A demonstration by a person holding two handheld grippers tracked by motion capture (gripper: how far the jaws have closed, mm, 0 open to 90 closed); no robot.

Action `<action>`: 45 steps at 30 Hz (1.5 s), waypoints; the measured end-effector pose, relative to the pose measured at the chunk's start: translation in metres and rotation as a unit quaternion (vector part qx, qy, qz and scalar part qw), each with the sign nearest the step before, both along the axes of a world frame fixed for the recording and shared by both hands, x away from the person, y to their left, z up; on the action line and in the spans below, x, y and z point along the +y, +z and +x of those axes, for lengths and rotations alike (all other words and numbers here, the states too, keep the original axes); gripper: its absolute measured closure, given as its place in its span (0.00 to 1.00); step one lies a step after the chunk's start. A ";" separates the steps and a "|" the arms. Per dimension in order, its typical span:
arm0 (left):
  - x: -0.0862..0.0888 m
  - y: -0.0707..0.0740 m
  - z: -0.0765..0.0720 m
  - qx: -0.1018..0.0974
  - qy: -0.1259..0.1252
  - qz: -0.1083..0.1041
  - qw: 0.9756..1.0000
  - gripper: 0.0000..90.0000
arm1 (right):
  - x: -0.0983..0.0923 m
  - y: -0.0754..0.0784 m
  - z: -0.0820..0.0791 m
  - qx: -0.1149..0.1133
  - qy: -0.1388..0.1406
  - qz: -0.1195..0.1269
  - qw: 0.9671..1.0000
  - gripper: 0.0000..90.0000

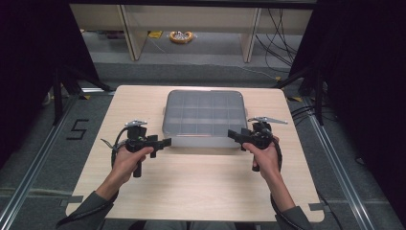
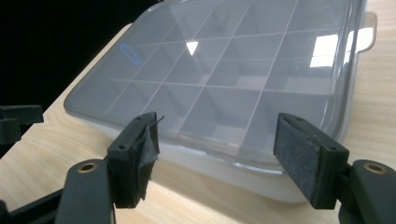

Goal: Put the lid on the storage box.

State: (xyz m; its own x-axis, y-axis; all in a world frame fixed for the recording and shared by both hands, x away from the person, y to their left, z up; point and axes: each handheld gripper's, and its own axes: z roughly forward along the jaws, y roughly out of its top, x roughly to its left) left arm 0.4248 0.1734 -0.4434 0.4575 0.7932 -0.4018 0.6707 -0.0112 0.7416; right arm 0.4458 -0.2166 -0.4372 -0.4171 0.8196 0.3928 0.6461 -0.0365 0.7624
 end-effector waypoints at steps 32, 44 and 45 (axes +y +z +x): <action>-0.012 -0.037 -0.084 -0.040 -0.104 0.027 0.993 0.24 | 0.013 -0.030 -0.082 -0.012 0.069 -0.029 0.997 0.30; -0.019 -0.049 -0.115 -0.056 -0.122 0.043 0.990 0.23 | 0.013 -0.040 -0.117 -0.003 0.096 -0.043 0.994 0.29; -0.019 -0.050 -0.116 -0.058 -0.120 0.040 0.990 0.23 | 0.013 -0.041 -0.119 -0.011 0.098 -0.051 0.994 0.29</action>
